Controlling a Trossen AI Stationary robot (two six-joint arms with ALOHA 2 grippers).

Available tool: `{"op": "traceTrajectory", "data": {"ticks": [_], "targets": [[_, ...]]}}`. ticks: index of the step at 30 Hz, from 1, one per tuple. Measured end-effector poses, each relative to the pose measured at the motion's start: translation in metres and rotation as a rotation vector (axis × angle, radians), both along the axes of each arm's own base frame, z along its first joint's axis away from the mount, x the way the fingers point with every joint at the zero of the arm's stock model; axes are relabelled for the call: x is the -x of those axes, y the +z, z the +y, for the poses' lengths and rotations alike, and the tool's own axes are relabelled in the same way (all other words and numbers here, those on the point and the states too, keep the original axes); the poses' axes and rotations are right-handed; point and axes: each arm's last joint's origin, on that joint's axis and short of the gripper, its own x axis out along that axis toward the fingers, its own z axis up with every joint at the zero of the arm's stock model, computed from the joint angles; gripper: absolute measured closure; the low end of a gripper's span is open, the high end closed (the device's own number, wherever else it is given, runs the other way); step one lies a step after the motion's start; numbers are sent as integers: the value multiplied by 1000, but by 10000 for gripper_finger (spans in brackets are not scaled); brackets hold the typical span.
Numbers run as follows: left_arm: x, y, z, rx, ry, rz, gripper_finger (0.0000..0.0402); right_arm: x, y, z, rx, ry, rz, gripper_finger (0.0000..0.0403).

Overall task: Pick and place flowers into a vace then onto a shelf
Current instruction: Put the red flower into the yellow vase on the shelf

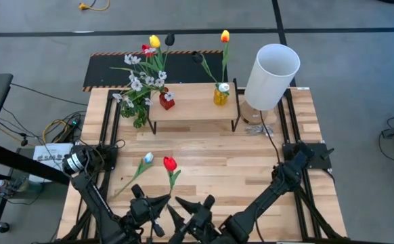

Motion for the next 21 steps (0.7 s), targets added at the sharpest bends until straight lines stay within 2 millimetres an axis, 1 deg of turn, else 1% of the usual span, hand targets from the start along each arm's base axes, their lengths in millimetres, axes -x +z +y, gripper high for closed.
{"op": "traceTrajectory", "data": {"ticks": [3,7,10,14,17,21], "targets": [[5,0,-4,-2,-18,2,401,7,0,5,-7,-47,-7,228],[14,1,-11,-16,-54,-15,401,10,0,9,-19,-37,-17,218],[20,1,-15,-18,-74,-16,401,4,-2,6,-42,22,-24,227],[25,0,-19,-28,-93,-9,401,-12,-15,-11,-97,131,16,253],[27,0,-21,-30,-100,-7,401,-20,-19,-21,-146,148,19,271],[28,0,-22,-29,-105,-8,401,-23,-20,-24,-154,156,23,285]]}}
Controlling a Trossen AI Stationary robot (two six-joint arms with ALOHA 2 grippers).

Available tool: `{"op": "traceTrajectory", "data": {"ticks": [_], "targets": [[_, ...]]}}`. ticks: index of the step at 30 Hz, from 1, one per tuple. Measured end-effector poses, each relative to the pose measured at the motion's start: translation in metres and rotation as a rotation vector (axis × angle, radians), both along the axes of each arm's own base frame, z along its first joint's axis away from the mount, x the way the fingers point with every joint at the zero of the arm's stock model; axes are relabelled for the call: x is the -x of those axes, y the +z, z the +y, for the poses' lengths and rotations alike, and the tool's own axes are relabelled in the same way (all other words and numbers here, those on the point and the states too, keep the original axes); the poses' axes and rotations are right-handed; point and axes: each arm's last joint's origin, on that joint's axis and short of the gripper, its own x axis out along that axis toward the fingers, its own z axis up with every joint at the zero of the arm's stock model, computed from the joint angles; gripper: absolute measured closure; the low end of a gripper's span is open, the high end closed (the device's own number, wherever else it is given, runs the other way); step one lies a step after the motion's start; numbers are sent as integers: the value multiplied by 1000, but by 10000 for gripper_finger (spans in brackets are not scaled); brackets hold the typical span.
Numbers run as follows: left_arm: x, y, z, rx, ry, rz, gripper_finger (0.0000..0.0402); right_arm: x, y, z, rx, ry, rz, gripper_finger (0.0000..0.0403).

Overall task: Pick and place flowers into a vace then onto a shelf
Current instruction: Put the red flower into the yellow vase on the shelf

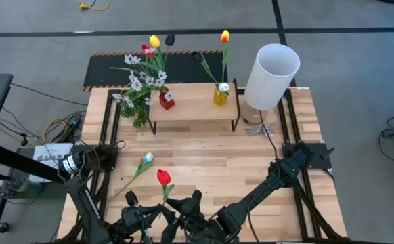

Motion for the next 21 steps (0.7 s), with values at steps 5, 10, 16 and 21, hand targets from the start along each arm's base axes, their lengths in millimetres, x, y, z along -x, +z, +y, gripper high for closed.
{"op": "traceTrajectory", "data": {"ticks": [5,10,16,21], "targets": [[0,0,0,-1,1,2,401,-2,0,-3,7,-6,4,294],[0,0,0,4,4,15,401,-2,0,-3,18,-8,9,312],[0,-1,0,1,5,27,401,-2,0,-3,50,-10,24,373],[0,-1,0,-3,5,30,401,-2,0,-3,59,-17,28,391]]}}
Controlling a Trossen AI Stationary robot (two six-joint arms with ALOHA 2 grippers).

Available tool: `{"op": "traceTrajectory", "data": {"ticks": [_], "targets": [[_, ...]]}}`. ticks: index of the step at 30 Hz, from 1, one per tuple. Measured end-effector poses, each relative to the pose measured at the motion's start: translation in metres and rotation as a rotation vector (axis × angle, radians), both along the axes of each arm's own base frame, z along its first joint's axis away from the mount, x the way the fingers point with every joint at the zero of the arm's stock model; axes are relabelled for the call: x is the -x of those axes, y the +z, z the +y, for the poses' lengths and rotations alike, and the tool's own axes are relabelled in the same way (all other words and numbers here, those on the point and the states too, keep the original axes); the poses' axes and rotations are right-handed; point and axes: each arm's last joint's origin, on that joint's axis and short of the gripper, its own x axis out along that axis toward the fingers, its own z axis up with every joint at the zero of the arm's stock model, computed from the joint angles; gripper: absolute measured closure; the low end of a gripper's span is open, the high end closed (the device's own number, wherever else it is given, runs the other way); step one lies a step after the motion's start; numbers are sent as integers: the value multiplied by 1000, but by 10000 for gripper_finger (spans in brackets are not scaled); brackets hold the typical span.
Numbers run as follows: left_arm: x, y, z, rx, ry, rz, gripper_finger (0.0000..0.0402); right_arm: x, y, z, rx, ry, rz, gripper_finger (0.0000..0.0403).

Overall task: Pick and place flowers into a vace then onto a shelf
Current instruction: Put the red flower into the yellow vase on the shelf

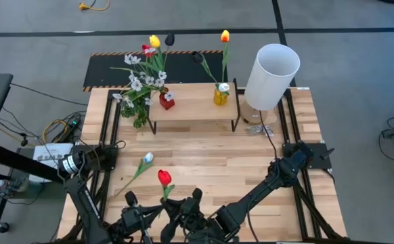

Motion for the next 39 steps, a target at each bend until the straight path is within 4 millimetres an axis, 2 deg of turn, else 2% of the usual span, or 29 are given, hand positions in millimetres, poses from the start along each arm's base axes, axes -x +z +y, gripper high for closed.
{"op": "traceTrajectory", "data": {"ticks": [9,19,23,28,34,37,39], "targets": [[0,0,0,-7,1,5,393,0,0,0,91,-3,49,399],[1,-2,1,56,21,51,278,6,-4,6,219,24,143,401],[2,1,3,85,44,113,244,12,-8,11,269,37,198,402],[3,10,6,126,93,258,225,39,-11,22,291,126,318,402],[4,13,8,115,97,330,225,79,-29,38,254,212,491,402],[4,13,8,82,88,353,227,88,-30,47,215,268,508,403],[4,13,8,78,87,356,228,86,-28,52,200,316,491,403]]}}
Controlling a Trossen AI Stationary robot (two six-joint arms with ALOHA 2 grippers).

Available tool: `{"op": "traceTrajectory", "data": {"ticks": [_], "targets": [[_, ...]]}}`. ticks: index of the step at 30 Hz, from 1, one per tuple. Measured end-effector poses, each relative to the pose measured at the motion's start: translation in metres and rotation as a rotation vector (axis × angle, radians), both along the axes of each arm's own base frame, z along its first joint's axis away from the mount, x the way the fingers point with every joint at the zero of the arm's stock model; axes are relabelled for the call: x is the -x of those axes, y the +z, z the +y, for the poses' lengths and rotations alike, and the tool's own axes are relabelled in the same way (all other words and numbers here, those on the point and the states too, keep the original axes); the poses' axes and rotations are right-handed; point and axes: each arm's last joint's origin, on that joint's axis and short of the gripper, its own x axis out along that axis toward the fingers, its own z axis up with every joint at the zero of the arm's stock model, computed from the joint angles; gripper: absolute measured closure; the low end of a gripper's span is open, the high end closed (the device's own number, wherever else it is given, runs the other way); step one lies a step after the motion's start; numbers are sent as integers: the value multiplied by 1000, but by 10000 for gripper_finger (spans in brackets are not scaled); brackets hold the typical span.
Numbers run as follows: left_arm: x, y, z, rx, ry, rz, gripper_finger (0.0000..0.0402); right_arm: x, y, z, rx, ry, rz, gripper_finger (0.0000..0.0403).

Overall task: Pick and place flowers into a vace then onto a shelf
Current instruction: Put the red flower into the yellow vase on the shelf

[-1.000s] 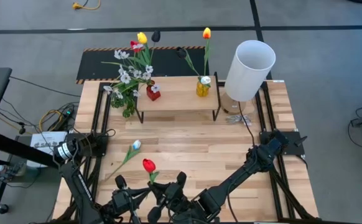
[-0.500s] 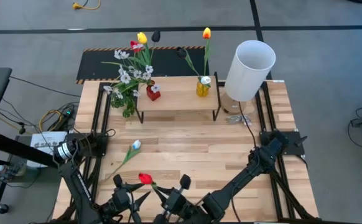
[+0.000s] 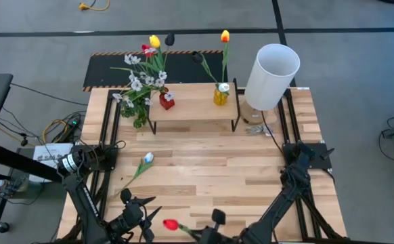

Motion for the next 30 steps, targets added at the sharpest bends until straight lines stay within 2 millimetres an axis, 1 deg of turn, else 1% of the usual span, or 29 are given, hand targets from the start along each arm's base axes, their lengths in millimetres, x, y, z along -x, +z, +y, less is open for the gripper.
{"op": "traceTrajectory", "data": {"ticks": [2,4,9,12,14,16,18,20,24,27,30], "targets": [[0,0,0,-5,-2,-3,228,-6,7,3,-8,52,-34,403],[0,0,0,-8,-4,-8,229,-15,18,4,-40,147,-67,403],[1,0,0,-18,-11,18,229,-36,41,7,-257,528,-150,403],[1,-1,-1,-18,-12,32,229,-43,52,7,-362,704,-212,403],[1,-1,-1,-18,-11,33,229,-48,61,5,-413,796,-289,403],[2,-1,-1,-13,-10,35,229,-50,77,4,-429,882,-447,403],[3,-1,-2,-11,-14,34,229,-47,100,-1,-401,951,-628,403],[5,-1,-3,-7,-17,32,229,-42,125,-13,-341,978,-780,403],[7,-1,-4,-1,-22,27,229,-25,176,-41,-154,983,-965,403],[8,-1,-5,0,-23,26,229,-15,204,-62,-34,947,-1059,403],[8,-1,-5,-1,-23,24,229,-13,223,-82,51,839,-1189,403]]}}
